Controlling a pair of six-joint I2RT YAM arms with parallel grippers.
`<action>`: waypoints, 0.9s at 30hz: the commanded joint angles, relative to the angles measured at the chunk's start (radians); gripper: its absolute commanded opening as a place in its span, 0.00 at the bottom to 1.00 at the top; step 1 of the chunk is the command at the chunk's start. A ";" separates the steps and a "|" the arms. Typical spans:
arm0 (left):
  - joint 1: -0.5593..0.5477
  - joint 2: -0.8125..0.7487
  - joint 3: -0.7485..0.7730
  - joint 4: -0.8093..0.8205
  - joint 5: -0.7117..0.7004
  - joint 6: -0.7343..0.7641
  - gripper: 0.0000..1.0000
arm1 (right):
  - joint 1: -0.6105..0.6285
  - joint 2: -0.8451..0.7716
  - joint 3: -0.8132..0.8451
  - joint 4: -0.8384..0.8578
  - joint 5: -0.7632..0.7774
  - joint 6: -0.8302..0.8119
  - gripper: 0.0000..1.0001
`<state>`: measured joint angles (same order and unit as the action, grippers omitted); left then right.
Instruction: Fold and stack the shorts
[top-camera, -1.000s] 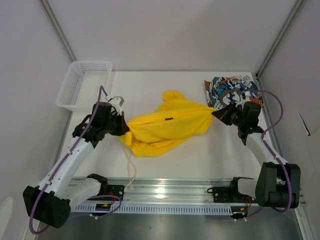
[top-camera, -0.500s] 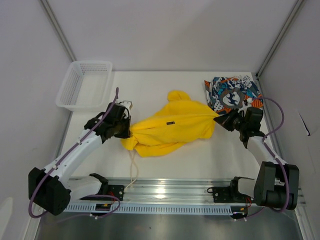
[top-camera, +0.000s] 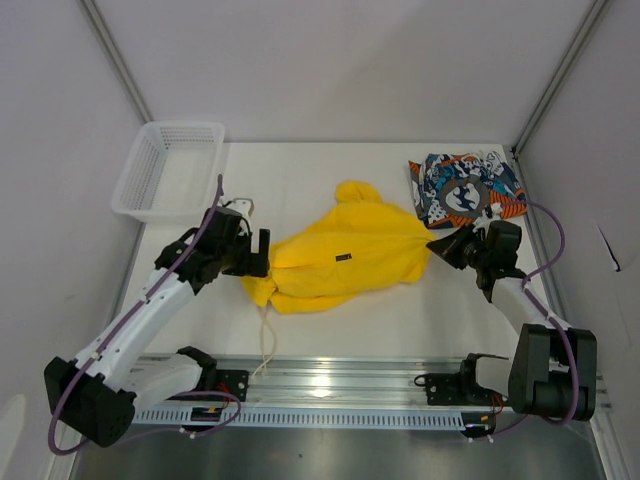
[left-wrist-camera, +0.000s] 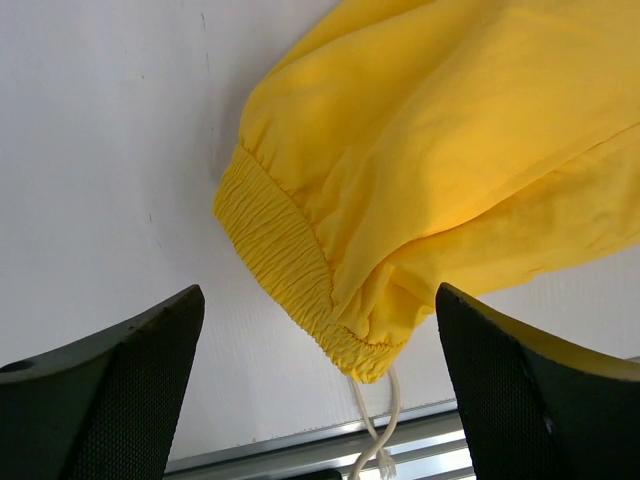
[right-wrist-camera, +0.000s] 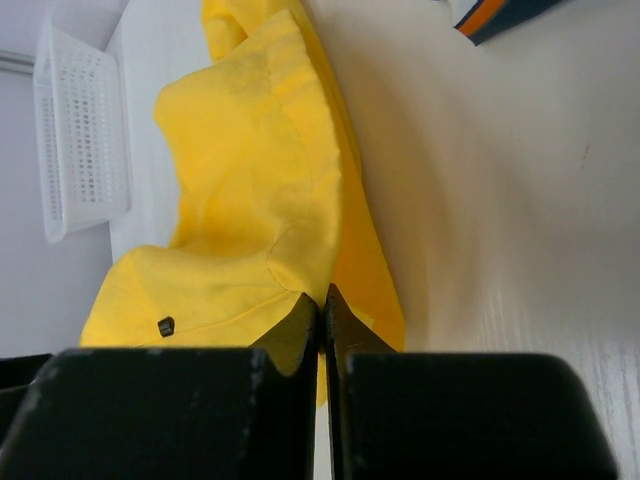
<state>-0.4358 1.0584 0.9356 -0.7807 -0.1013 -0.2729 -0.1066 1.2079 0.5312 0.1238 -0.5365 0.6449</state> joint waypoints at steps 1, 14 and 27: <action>0.002 -0.063 0.020 -0.012 0.029 -0.005 0.98 | -0.001 0.013 0.007 0.023 0.059 -0.024 0.00; 0.003 -0.204 -0.127 0.087 0.235 -0.302 0.99 | -0.004 0.004 0.021 0.000 0.138 -0.027 0.00; 0.003 -0.484 -0.409 0.267 0.324 -0.626 0.99 | -0.013 -0.001 0.016 0.005 0.142 -0.019 0.00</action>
<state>-0.4355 0.6350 0.5423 -0.5800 0.2054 -0.7792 -0.1108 1.2205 0.5312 0.1169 -0.4110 0.6346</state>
